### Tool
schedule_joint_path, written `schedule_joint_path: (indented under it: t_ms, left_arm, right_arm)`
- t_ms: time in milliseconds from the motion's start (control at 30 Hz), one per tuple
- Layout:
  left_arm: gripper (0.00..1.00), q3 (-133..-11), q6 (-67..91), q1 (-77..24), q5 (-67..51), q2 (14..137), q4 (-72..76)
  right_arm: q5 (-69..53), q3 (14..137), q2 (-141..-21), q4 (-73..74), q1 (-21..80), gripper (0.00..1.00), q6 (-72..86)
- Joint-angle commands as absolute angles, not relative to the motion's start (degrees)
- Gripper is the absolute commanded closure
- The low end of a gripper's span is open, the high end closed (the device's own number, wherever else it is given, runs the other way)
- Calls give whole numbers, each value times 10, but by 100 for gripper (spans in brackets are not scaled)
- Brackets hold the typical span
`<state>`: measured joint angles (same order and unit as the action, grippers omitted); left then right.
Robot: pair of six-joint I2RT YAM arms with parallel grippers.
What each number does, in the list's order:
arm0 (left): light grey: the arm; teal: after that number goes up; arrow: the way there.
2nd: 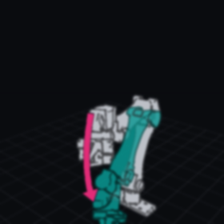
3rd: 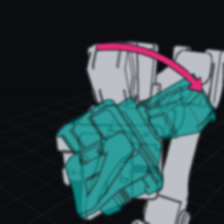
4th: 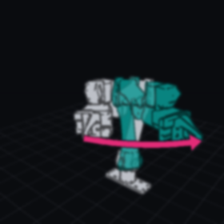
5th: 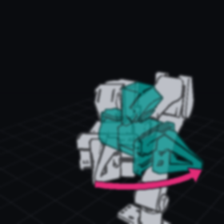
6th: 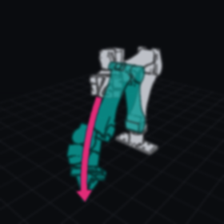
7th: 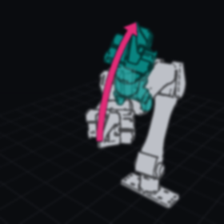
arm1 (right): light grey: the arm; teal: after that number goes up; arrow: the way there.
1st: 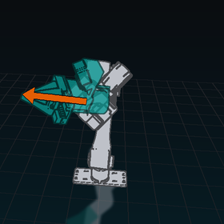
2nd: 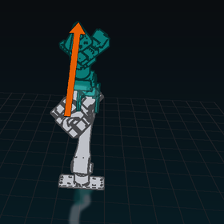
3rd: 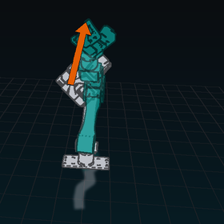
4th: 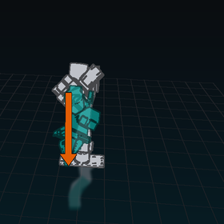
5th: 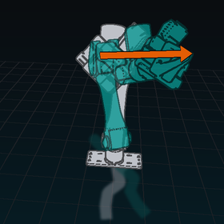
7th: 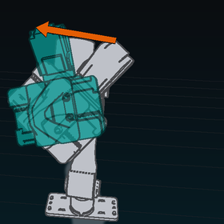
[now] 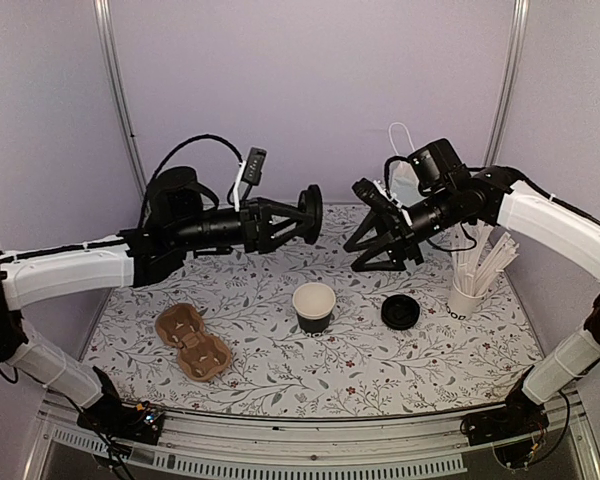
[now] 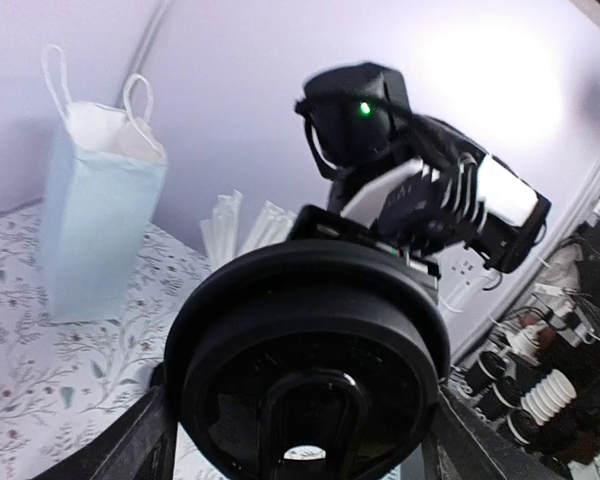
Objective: Pack the takeout coffee
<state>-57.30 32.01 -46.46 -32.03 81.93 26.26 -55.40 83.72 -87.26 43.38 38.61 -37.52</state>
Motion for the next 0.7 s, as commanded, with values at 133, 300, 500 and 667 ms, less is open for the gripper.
schedule_joint_path:
  t_ms: [133,300,500,667]
  left_arm:
    - [27,-654,226,-415,-118,733,-146]
    - [27,-645,234,-405,-75,700,-207]
    - [26,-612,254,-398,-69,663,-217]
    - [25,-602,257,-397,-64,649,-226]
  right_arm:
    - [-326,792,-896,395,436,49,-418]
    - [-261,804,-957,404,483,50,-456]
    - [-221,825,-1028,403,505,50,-468]
    - [-202,838,-1067,403,510,52,-463]
